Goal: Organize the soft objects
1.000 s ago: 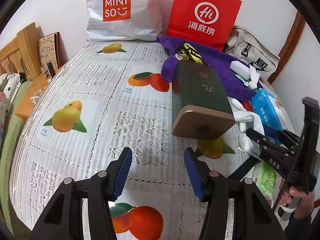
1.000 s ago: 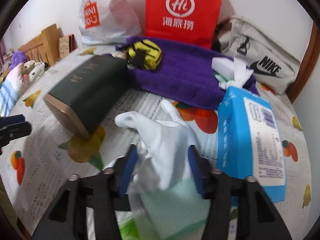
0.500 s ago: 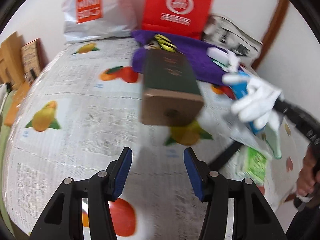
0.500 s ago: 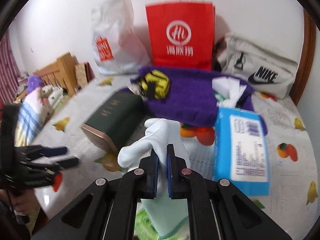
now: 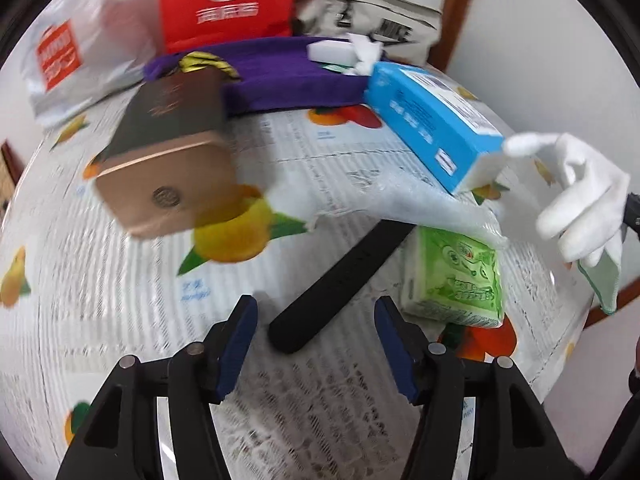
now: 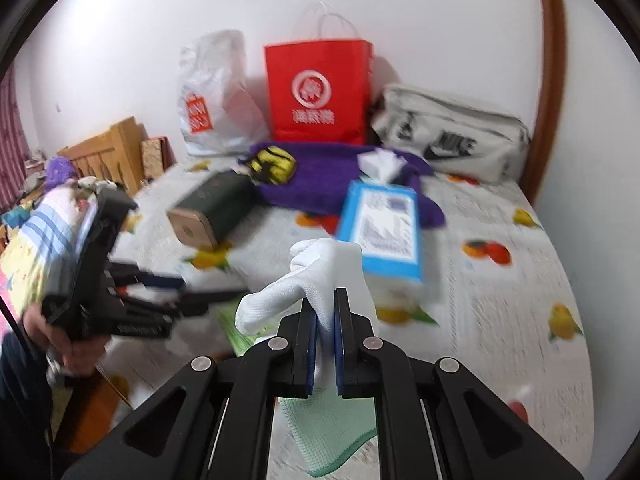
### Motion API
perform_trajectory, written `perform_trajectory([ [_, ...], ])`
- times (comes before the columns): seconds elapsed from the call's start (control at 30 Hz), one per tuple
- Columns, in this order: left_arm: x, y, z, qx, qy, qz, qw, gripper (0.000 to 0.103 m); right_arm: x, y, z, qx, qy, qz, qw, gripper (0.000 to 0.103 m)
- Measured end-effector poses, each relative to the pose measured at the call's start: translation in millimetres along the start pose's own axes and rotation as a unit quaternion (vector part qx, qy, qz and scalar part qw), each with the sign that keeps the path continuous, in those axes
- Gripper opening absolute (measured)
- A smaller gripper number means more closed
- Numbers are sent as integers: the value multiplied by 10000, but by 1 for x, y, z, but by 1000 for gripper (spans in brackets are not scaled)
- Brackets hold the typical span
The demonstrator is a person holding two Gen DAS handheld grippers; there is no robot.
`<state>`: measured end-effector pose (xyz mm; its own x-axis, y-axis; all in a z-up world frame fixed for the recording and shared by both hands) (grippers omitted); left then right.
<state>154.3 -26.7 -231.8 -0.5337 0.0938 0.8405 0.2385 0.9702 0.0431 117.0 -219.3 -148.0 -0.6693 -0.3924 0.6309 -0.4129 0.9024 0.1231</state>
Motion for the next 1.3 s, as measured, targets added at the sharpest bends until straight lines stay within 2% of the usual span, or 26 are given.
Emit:
perform_trajectory([
  [0.2,-10,-24,-12,-565,-108,-68,9983,58,-18,-37,33,-566,348,87,9978,8],
  [0.27,-13,-27,-16,-665,-137,-171,9975,54,-23,-39,42,-628,432,108,9970,9],
  [0.33,-13,-30,-18,-727,-171,-118,9971,35,-30,-41,47,-664,496,105,9965,9],
  [0.4,-12,-27,-18,-649,-128,-87,9978,27,-35,-43,51,-666,535,90,9963,9],
  [0.5,-8,-24,-11,-547,-61,-1,9985,21,-39,-43,52,-675,544,45,9962,9],
  [0.6,-4,-27,-5,-524,26,185,9984,20,-38,-46,52,-695,505,46,9963,11],
  [0.67,-7,-27,-9,-464,48,231,9986,21,-38,-49,52,-773,455,23,9960,18],
  [0.7,-9,-28,-13,-435,47,267,9987,26,-37,-50,51,-812,416,-7,9958,22],
  [0.77,-13,-31,-19,-418,29,282,9987,30,-37,-52,50,-822,386,7,9959,42],
  [0.8,-15,-33,-22,-471,11,217,9987,30,-38,-53,50,-819,369,43,9959,59],
  [0.83,-16,-35,-22,-544,-5,137,9984,30,-38,-54,50,-814,346,85,9960,67],
  [0.9,-17,-39,-23,-659,-25,14,9978,29,-42,-56,52,-813,355,130,9960,68],
  [0.93,-16,-39,-22,-697,-41,-41,9976,21,-45,-56,53,-834,400,111,9956,68],
  [0.97,-15,-39,-20,-723,-43,-58,9974,20,-49,-57,55,-885,462,86,9950,68],
  [1.1,-11,-35,-14,-592,-3,46,9982,21,-65,-58,65,-1035,615,-5,9927,72],
  [1.17,-12,-35,-14,-549,-1,59,9985,21,-68,-57,65,-1015,546,21,9933,81],
  [1.3,-13,-37,-15,-540,-56,-55,9985,21,-77,-57,65,-939,515,113,9942,83],
])
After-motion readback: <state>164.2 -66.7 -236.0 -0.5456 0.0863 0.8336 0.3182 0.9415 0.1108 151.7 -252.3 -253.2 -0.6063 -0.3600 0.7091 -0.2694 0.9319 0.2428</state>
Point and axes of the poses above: each gripper's, at about its wrist camera, not at the fingertips, and x roughly against the way its jaws point, y to its left, z to its underside, the point moved 7 cm from there along -x, roughly the way its jaws point, and after that the axes turned 9 degrees about -z, right-handed, at the moved point
